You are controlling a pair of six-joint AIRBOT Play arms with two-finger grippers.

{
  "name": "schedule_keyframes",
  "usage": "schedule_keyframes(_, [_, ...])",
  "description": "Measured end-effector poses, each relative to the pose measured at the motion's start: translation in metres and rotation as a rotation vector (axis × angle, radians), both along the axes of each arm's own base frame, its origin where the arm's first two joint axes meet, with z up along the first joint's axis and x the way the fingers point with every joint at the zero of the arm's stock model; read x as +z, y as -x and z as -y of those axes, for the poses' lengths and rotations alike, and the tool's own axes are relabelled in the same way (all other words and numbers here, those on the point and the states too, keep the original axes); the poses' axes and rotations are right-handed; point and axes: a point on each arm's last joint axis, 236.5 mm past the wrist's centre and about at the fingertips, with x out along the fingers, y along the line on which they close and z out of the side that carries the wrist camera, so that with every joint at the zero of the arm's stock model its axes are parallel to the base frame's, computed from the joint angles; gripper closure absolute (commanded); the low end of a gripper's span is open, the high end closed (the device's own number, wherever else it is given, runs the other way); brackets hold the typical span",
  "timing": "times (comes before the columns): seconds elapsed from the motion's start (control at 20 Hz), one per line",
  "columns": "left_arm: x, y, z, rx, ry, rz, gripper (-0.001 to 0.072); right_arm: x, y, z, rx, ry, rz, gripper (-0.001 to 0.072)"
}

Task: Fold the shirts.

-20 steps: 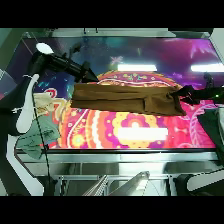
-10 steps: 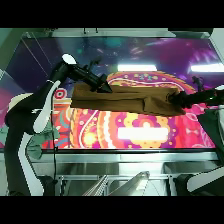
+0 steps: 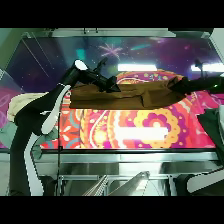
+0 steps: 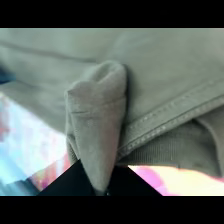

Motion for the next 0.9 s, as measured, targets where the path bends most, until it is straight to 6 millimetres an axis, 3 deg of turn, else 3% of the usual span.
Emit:
schedule_keyframes(0.3, [-0.026,-0.005,0.045,0.065,-0.022,0.072,0.071,0.099,0.004,-0.047,0.077,-0.069,0.153,0.0689])
schedule_keyframes(0.45, [-0.04,-0.008,0.054,0.101,-0.042,0.079,0.0709,0.13,0.01,-0.082,0.13,-0.134,0.199,0.069])
schedule_keyframes(0.6, [-0.037,-0.01,0.063,0.123,-0.01,0.061,0.0706,0.144,0.014,-0.117,0.176,-0.172,0.222,0.069])
schedule_keyframes(0.65, [-0.028,-0.011,0.065,0.12,0.014,0.053,0.0696,0.146,0.014,-0.128,0.185,-0.175,0.23,0.069])
schedule_keyframes(0.75, [0.009,-0.012,0.062,0.111,0.1,0.013,0.0697,0.147,0.014,-0.147,0.2,-0.177,0.237,0.069])
schedule_keyframes(0.9, [0.11,-0.013,0.022,0.072,0.288,-0.012,0.0699,0.143,0.013,-0.18,0.215,-0.175,0.237,0.069])
